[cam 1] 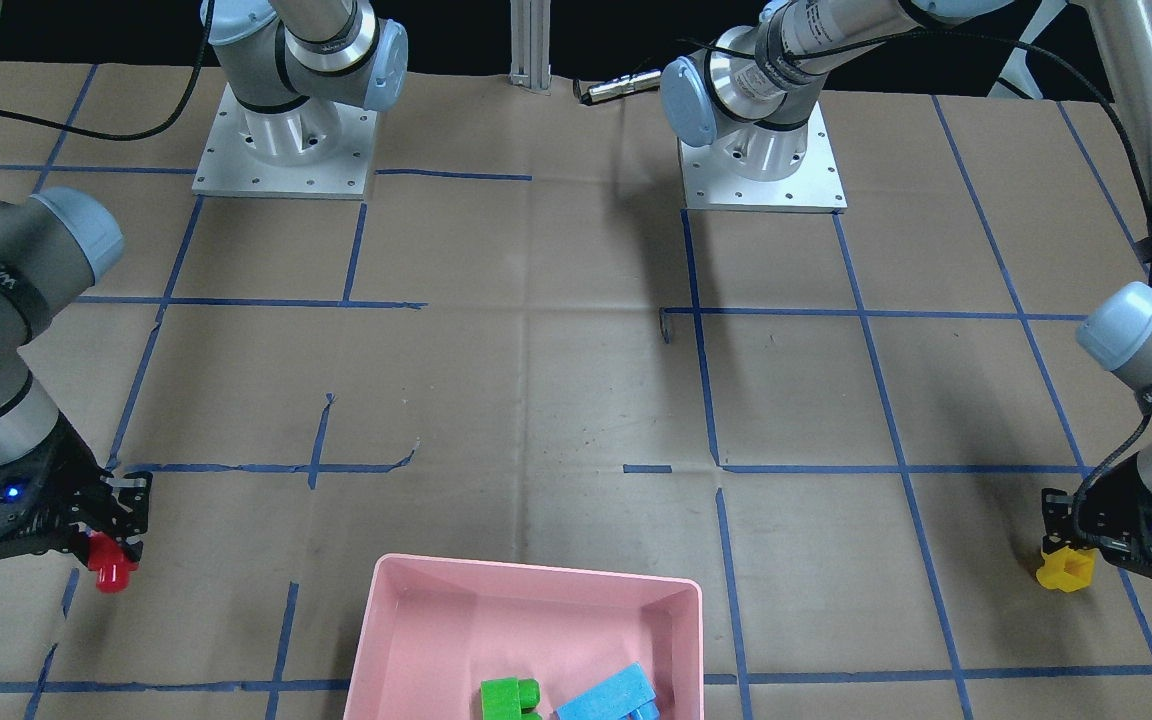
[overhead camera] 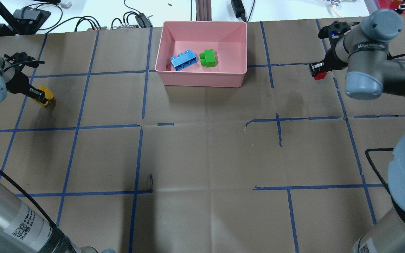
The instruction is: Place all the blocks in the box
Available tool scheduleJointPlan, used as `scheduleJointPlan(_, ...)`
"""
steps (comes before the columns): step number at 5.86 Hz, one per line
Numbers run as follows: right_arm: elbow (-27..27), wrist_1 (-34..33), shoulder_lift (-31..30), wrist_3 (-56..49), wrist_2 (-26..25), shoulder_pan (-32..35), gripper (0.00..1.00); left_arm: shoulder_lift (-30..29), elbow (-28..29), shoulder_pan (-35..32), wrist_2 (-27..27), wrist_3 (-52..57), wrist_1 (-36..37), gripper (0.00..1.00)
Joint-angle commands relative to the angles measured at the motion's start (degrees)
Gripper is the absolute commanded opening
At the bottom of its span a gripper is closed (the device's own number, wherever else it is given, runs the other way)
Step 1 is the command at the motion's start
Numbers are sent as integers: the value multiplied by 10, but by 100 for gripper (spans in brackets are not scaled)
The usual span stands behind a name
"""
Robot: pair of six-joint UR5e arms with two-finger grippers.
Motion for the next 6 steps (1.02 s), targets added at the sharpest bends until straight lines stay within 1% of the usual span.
scheduleJointPlan(1, -147, 98, 24, 50, 72, 71, 5, 8, 10, -1, 0, 0, 4, 0)
scheduleJointPlan(2, -216, 97, 66, 140, 93, 131, 5, 21, 41, -6, 3, -2, -1, 0)
scheduleJointPlan(3, -271, 95, 117, 226, 88, 195, 5, 42, 94, -24, 9, -3, -57, 0)
scheduleJointPlan(4, -311, 77, 169, 300, 87, 245, 5, 52, 161, -42, 13, -25, -143, 0)
scheduleJointPlan(5, -320, 51, 194, 345, 86, 266, 11, 41, 220, -62, 15, -68, -201, 0)
scheduleJointPlan(6, -322, 47, 194, 352, 90, 266, 98, 38, 248, -104, 14, -155, -221, 0)
